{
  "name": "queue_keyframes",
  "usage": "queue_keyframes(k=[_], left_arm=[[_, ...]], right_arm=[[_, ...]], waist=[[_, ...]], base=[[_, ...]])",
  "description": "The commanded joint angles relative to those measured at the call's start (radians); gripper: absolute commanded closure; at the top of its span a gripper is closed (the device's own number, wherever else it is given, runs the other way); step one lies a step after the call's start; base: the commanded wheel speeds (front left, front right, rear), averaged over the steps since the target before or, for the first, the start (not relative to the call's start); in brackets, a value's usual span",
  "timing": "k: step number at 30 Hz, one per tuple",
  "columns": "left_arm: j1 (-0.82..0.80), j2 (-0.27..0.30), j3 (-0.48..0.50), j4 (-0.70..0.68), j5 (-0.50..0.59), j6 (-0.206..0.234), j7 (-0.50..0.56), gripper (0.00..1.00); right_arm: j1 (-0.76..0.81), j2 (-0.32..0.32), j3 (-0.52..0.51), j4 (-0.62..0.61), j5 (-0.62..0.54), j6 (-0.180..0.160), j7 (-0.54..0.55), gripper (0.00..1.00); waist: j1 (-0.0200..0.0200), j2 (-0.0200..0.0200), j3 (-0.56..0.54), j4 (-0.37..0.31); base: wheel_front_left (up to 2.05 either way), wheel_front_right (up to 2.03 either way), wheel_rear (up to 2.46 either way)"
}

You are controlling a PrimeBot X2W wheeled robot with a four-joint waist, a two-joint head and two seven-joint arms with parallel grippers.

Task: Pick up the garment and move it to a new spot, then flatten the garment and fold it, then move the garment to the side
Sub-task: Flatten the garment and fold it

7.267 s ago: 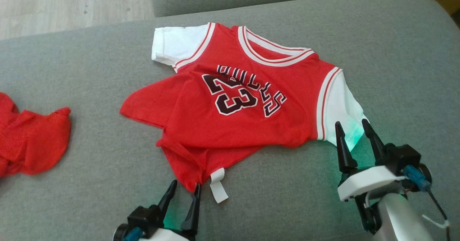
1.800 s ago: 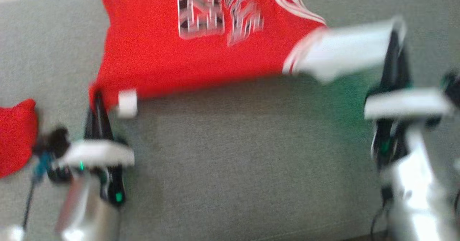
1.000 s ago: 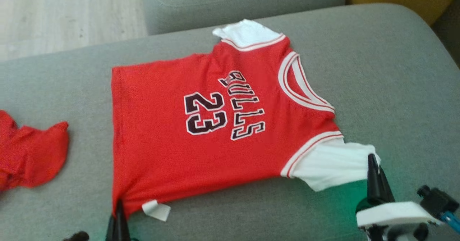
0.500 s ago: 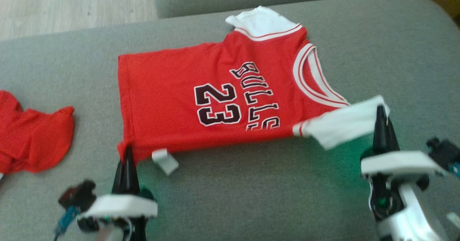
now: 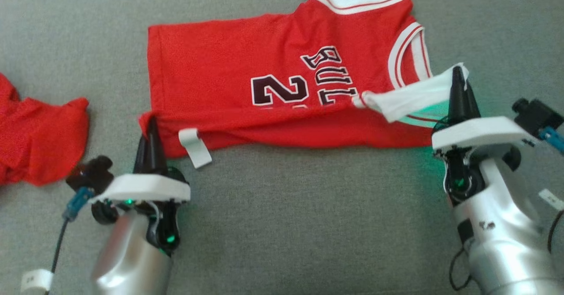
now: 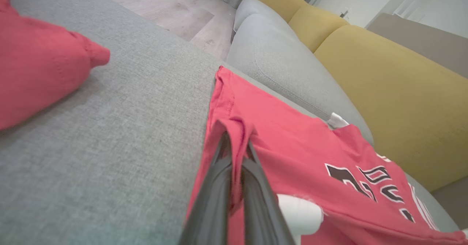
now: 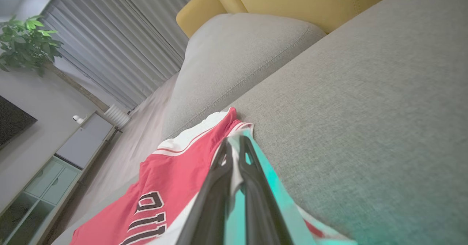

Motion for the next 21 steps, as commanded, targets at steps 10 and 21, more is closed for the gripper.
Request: queue_keyframes(k=[10, 21], left_arm=[[-0.023, 0.013, 0.152, -0.086, 0.168, 0.027, -0.007, 0.0], [0.199, 0.013, 0.133, -0.236, 0.44, 0.11, -0.007, 0.0]], right_arm=[[-0.076, -0.029, -0.027, -0.099, -0.236, -0.001, -0.031, 0.0], [0.172, 0.017, -0.073, -0.254, -0.591, -0.001, -0.031, 0.0]], waist=[[-0.0003, 0.0, 0.02, 0.014], [-0.0003, 0.0, -0.083, 0.017]], base=[[0.0, 0.0, 0.0], [0.0, 0.0, 0.0]])
